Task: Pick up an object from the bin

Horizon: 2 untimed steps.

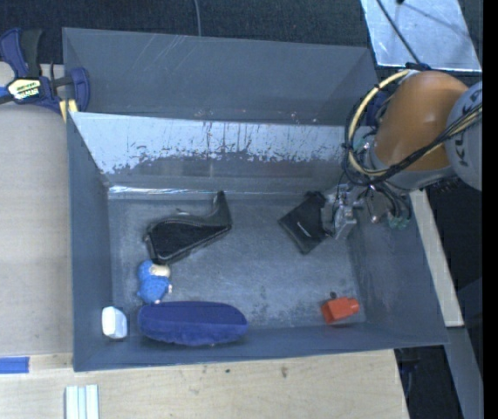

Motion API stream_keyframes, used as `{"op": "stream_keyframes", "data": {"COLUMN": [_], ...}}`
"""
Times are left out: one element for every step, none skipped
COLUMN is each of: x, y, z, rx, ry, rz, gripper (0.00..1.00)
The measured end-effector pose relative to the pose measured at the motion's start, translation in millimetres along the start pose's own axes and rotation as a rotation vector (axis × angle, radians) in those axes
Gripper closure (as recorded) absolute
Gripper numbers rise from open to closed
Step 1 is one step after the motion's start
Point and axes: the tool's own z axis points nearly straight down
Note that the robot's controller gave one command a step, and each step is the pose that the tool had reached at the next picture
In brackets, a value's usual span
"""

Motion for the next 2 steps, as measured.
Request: {"op": "stream_keyframes", "data": {"x": [0.0,0.0], "y": [0.0,0.0], "z": [0.0,0.0], "rx": [0.000,0.000], "ry": [0.000,0.000], "rz": [0.000,0.000], "gripper": [0.00,1.00]}}
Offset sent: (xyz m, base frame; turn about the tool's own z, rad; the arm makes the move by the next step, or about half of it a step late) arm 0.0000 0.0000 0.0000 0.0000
